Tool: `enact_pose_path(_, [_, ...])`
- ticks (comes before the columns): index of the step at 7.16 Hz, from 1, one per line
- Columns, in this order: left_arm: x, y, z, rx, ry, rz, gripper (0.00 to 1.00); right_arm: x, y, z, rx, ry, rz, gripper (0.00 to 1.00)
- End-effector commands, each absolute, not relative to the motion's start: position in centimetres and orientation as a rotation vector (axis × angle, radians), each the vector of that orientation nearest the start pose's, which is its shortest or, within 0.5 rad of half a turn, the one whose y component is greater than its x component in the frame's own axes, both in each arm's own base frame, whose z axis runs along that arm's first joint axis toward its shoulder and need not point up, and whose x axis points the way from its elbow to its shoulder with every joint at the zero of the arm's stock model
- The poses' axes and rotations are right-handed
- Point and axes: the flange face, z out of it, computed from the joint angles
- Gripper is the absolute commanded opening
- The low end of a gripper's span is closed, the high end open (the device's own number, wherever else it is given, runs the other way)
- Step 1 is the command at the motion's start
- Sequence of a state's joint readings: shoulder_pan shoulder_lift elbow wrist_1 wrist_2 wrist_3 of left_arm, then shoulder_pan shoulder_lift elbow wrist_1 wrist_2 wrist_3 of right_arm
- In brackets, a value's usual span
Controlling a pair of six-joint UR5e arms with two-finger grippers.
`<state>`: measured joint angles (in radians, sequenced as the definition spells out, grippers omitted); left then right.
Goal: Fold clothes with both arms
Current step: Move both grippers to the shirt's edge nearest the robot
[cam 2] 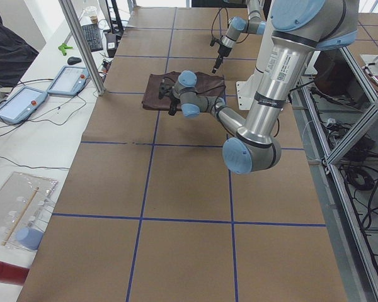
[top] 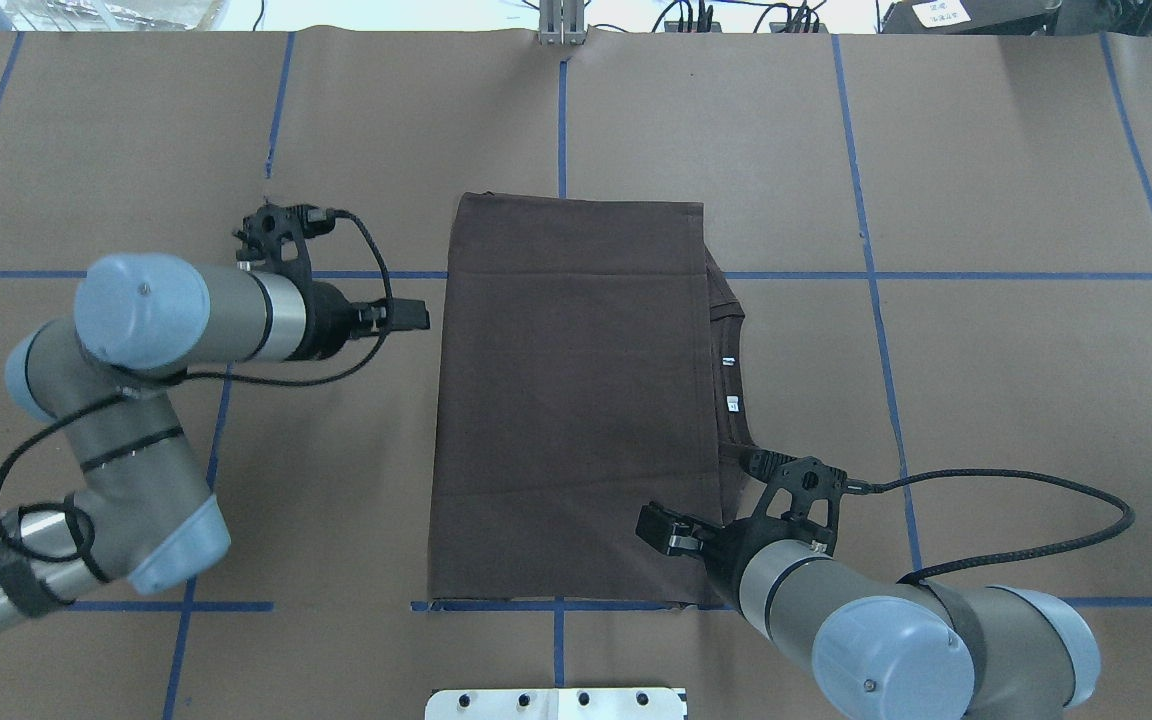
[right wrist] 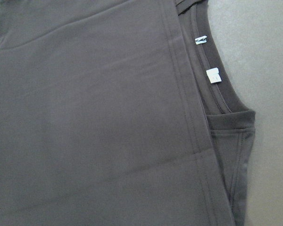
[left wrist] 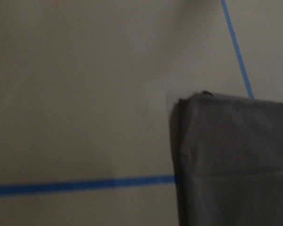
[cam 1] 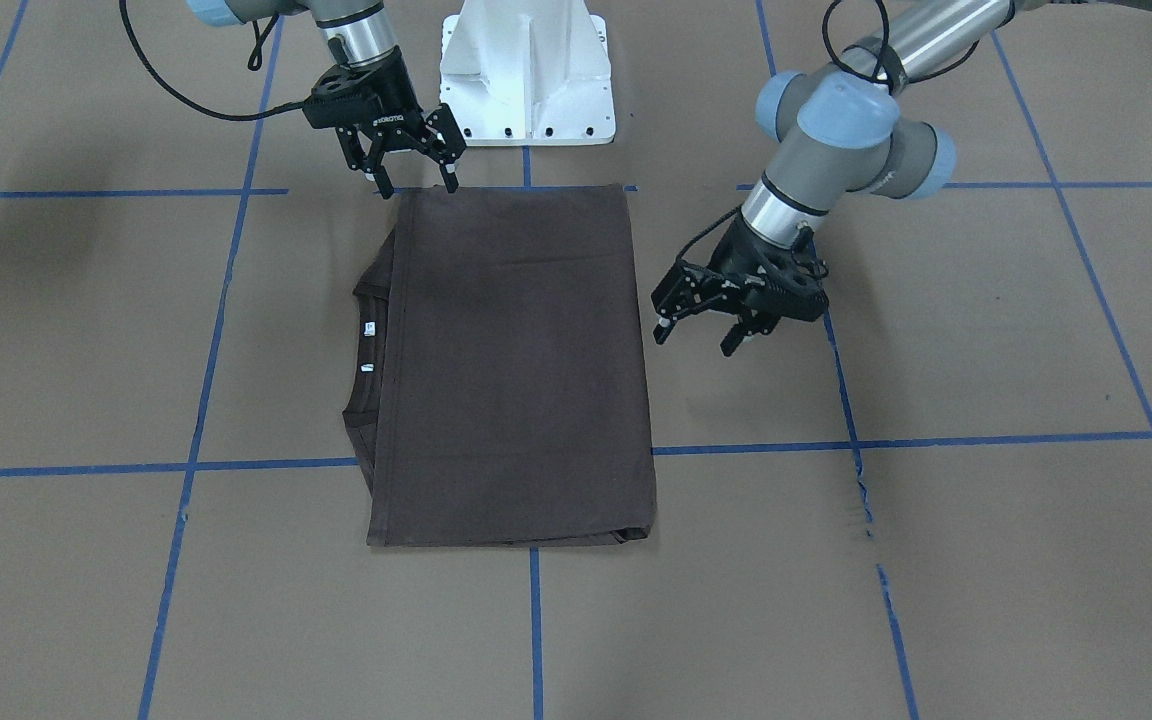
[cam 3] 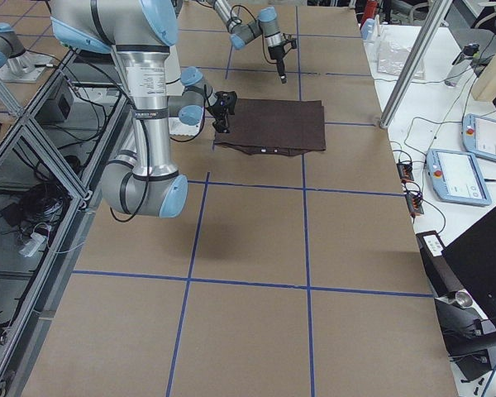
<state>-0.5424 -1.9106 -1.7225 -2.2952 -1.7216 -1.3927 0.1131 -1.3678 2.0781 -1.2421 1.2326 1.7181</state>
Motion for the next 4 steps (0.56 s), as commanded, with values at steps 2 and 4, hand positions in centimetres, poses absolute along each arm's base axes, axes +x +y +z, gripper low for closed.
enact_pose_path(2, [51.8, -28.2, 31.6, 0.089, 1.255, -0.473, 0.51, -48.5, -24.1, 28.4, 0.294, -1.046, 0.473, 1.0])
enact_pose_path(4, [53.2, -24.5, 32.7, 0.053, 1.24, -0.495, 0.49, -48.4, -24.2, 28.8, 0.296, -1.038, 0.475, 1.0])
